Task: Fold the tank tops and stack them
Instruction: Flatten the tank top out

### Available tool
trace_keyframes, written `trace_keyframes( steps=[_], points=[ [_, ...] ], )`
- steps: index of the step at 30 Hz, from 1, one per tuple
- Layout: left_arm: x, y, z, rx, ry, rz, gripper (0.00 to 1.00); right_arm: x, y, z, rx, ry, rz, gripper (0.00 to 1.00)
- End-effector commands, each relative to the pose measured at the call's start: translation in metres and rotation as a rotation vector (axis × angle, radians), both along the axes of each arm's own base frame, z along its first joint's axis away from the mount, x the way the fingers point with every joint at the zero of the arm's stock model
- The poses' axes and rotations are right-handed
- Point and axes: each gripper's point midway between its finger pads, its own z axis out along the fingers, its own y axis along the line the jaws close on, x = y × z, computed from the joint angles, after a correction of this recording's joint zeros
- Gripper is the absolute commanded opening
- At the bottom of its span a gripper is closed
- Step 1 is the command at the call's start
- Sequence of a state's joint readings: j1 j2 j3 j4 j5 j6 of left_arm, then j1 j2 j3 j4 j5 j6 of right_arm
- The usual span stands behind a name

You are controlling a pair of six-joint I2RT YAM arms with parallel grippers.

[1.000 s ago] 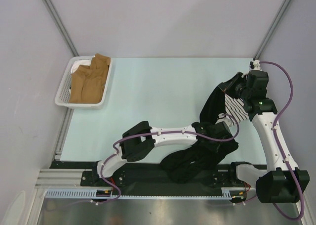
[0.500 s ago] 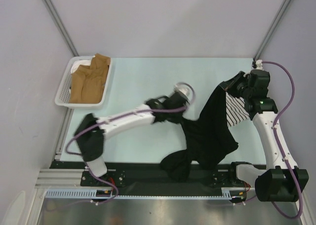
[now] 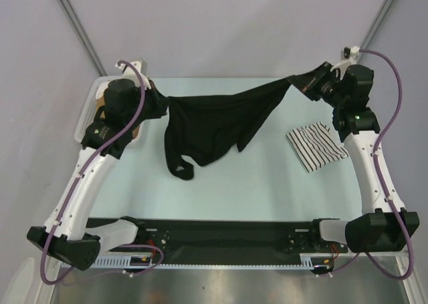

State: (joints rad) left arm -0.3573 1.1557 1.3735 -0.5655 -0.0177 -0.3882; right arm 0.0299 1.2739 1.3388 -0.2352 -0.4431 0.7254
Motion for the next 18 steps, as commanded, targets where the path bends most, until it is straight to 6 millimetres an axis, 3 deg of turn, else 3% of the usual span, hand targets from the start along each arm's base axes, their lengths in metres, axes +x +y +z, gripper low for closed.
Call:
trace_keyframes(
  steps=[1,4,5,6,8,11,14,18],
  points=[
    [-0.039,0.004,0.079,-0.019,-0.181,-0.089,0.0,-0.036,0.017,0.087,0.032,-0.244,0.114,0.0],
    [-0.068,0.013,0.1,-0.015,-0.239,-0.111,0.0,-0.079,0.026,0.11,0.015,-0.34,0.167,0.0],
    [-0.088,0.019,0.116,-0.028,-0.294,-0.116,0.0,-0.093,0.026,0.116,0.008,-0.368,0.176,0.0],
    [-0.099,0.022,0.121,-0.031,-0.317,-0.125,0.0,-0.114,0.026,0.121,0.0,-0.404,0.18,0.0],
    [-0.128,0.029,0.132,-0.051,-0.374,-0.141,0.0,-0.138,0.026,0.128,-0.009,-0.444,0.186,0.0],
    [-0.157,0.035,0.14,-0.077,-0.412,-0.16,0.0,-0.175,0.023,0.131,-0.03,-0.48,0.179,0.0],
    [-0.17,0.039,0.139,-0.09,-0.412,-0.161,0.0,-0.205,0.018,0.133,-0.043,-0.501,0.161,0.0],
    [-0.167,0.045,0.133,-0.084,-0.383,-0.119,0.0,-0.219,0.012,0.129,-0.046,-0.484,0.126,0.0]
  ],
)
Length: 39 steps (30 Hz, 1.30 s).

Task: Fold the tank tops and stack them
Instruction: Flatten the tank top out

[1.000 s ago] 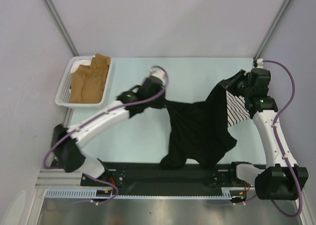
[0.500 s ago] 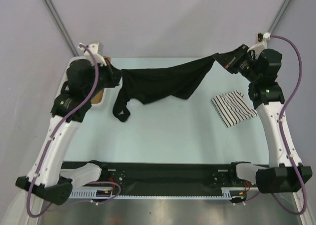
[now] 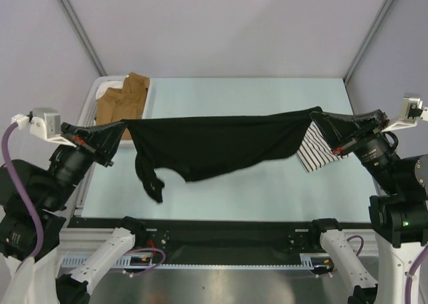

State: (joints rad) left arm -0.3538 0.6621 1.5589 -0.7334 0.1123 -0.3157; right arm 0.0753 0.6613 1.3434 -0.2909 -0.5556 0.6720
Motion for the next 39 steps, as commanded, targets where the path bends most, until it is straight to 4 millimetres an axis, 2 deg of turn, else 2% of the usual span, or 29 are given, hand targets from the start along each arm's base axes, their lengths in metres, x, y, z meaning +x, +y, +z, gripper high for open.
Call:
trace_keyframes(
  steps=[1,4,5,8,9,10,11,12,14,15,16,17,18,19,20,21,22,23,24,25,26,28,29,31,32,33,34,35,39],
  points=[
    [0.024,-0.004,-0.03,0.045,0.13,0.027,0.0,0.016,-0.004,-0.024,-0.013,0.113,-0.038,0.0],
    [0.044,-0.007,-0.033,0.058,0.157,0.048,0.0,0.039,-0.01,-0.04,0.004,0.205,-0.089,0.0],
    [0.054,-0.006,-0.039,0.064,0.176,0.075,0.0,0.059,-0.013,-0.057,0.013,0.287,-0.123,0.0],
    [0.095,-0.014,-0.068,0.095,0.261,0.111,0.0,0.092,-0.016,-0.087,0.035,0.396,-0.159,0.0],
    [0.105,-0.019,-0.078,0.098,0.288,0.111,0.0,0.109,-0.014,-0.116,0.037,0.473,-0.159,0.0],
    [0.127,-0.026,-0.101,0.115,0.344,0.114,0.0,0.119,-0.014,-0.128,0.045,0.498,-0.161,0.0],
    [0.137,-0.028,-0.112,0.117,0.37,0.119,0.0,0.13,-0.013,-0.13,0.059,0.487,-0.159,0.0],
    [0.15,-0.03,-0.117,0.097,0.372,0.13,0.0,0.146,-0.011,-0.16,0.069,0.564,-0.161,0.0],
    [0.172,-0.037,-0.151,0.101,0.437,0.129,0.0,0.166,-0.01,-0.174,0.085,0.577,-0.168,0.0],
    [0.192,-0.043,-0.164,0.088,0.451,0.13,0.0,0.177,-0.009,-0.184,0.091,0.596,-0.17,0.0],
    [0.202,-0.044,-0.174,0.084,0.462,0.135,0.0,0.193,-0.008,-0.208,0.088,0.648,-0.178,0.0],
    [0.212,-0.045,-0.19,0.09,0.482,0.148,0.0,0.207,-0.008,-0.212,0.093,0.632,-0.186,0.0],
    [0.233,-0.049,-0.205,0.098,0.488,0.162,0.0,0.218,-0.008,-0.221,0.095,0.644,-0.194,0.0],
    [0.244,-0.051,-0.216,0.108,0.498,0.163,0.0,0.238,-0.007,-0.243,0.087,0.683,-0.202,0.0],
    [0.258,-0.048,-0.227,0.124,0.506,0.201,0.0,0.253,-0.008,-0.245,0.096,0.657,-0.211,0.0],
    [0.279,-0.049,-0.254,0.149,0.557,0.219,0.0,0.264,-0.007,-0.251,0.1,0.662,-0.211,0.0],
    [0.296,-0.052,-0.254,0.152,0.559,0.223,0.0,0.287,-0.003,-0.269,0.1,0.684,-0.199,0.0],
    [0.308,-0.054,-0.264,0.159,0.583,0.221,0.0,0.298,-0.001,-0.273,0.105,0.688,-0.193,0.0],
    [0.325,-0.054,-0.304,0.19,0.672,0.223,0.0,0.311,0.002,-0.285,0.107,0.712,-0.185,0.0],
    [0.341,-0.058,-0.294,0.178,0.657,0.216,0.0,0.321,0.007,-0.292,0.113,0.729,-0.16,0.0],
    [0.351,-0.058,-0.301,0.181,0.672,0.219,0.0,0.344,0.009,-0.307,0.117,0.744,-0.15,0.0],
    [0.374,-0.063,-0.321,0.178,0.703,0.203,0.0,0.362,0.012,-0.318,0.124,0.753,-0.143,0.0],
    [0.381,-0.064,-0.327,0.175,0.709,0.199,0.0,0.377,0.013,-0.33,0.125,0.754,-0.146,0.0],
    [0.399,-0.066,-0.338,0.173,0.72,0.204,0.0,0.392,0.01,-0.339,0.123,0.755,-0.159,0.0],
    [0.405,-0.067,-0.339,0.173,0.718,0.2,0.0,0.399,0.009,-0.354,0.118,0.77,-0.162,0.0],
    [0.408,-0.066,-0.342,0.177,0.728,0.205,0.0,0.408,0.006,-0.351,0.12,0.757,-0.165,0.0],
    [0.416,-0.066,-0.337,0.175,0.716,0.21,0.0,0.411,0.005,-0.355,0.123,0.765,-0.164,0.0],
    [0.419,-0.066,-0.347,0.185,0.733,0.214,0.0,0.415,0.003,-0.358,0.128,0.77,-0.162,0.0],
    [0.421,-0.056,-0.35,0.192,0.74,0.244,0.0,0.421,-0.007,-0.376,0.13,0.812,-0.182,0.0]
  ],
)
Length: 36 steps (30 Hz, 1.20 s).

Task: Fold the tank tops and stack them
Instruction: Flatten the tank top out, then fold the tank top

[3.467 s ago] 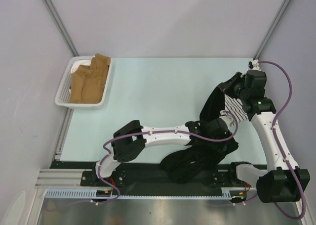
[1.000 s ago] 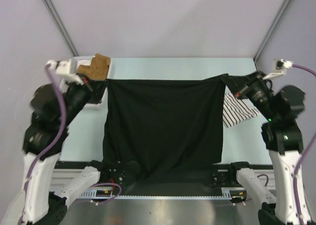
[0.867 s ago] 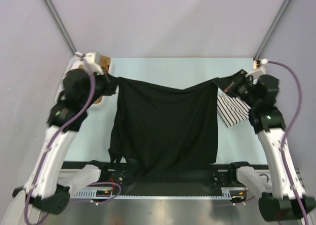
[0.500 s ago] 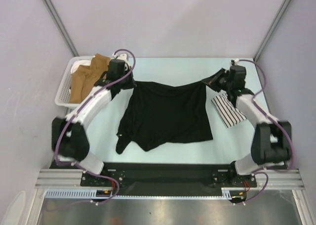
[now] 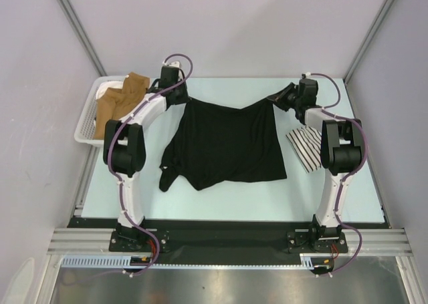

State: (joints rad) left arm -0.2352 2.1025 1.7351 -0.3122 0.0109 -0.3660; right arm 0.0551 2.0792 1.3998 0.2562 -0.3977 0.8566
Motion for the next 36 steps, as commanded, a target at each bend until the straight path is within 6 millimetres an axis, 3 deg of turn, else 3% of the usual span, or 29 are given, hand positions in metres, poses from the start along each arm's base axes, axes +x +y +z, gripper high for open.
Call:
trace_keyframes(
  steps=[1,8,14,21,26,36],
  points=[
    [0.009,0.007,0.026,-0.011,-0.065,0.019,0.0,0.017,-0.011,0.026,0.006,-0.084,-0.016,0.0],
    [-0.013,0.028,0.007,0.029,-0.005,0.062,0.0,0.004,-0.02,0.004,-0.038,0.019,-0.039,0.03],
    [-0.04,0.021,0.01,-0.029,-0.05,0.016,0.0,-0.018,-0.023,0.002,-0.081,0.032,-0.057,0.02],
    [-0.072,0.022,0.002,-0.043,-0.023,-0.009,0.0,-0.052,-0.028,-0.029,-0.11,0.113,-0.076,0.02],
    [-0.091,0.022,-0.006,-0.038,-0.019,-0.016,0.0,-0.068,-0.031,-0.039,-0.132,0.125,-0.095,0.02],
    [-0.121,0.018,-0.029,0.001,0.027,-0.024,0.0,-0.094,-0.04,-0.035,-0.181,0.113,-0.143,0.02]
  ],
)
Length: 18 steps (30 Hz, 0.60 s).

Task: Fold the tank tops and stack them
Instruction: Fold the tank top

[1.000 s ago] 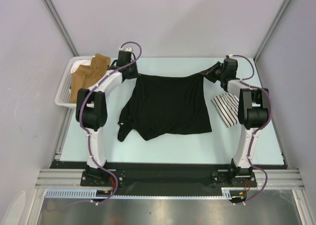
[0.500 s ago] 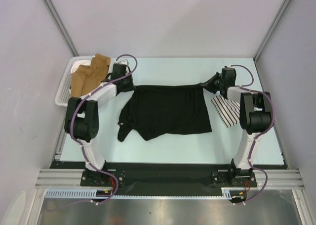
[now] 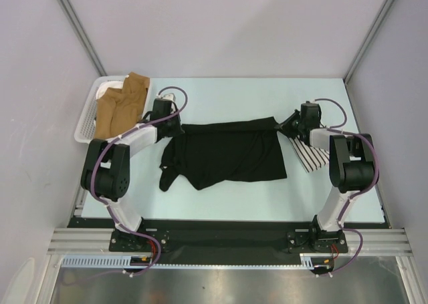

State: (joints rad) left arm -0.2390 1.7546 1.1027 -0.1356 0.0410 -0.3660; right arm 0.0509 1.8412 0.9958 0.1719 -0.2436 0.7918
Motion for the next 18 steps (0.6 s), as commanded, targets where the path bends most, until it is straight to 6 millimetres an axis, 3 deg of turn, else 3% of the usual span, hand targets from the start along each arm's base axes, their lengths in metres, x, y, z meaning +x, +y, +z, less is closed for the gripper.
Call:
trace_keyframes(
  steps=[1,5,11,14,18],
  points=[
    [0.001,-0.005,0.022,0.001,-0.075,0.004,0.0,0.005,-0.006,0.031,-0.052,-0.102,-0.029,0.02],
    [-0.008,-0.001,0.01,0.038,-0.046,0.036,0.0,-0.003,-0.007,0.034,-0.076,-0.106,-0.04,0.02],
    [-0.02,0.008,-0.005,0.034,-0.011,0.098,0.07,-0.017,-0.002,0.02,-0.096,-0.068,-0.048,0.05],
    [-0.025,0.011,-0.004,0.026,-0.023,0.124,0.19,-0.027,-0.003,0.014,-0.113,-0.053,-0.062,0.14],
    [-0.039,0.016,-0.003,0.017,-0.048,0.142,0.46,-0.043,-0.009,0.015,-0.145,-0.068,-0.106,0.32]
  ],
)
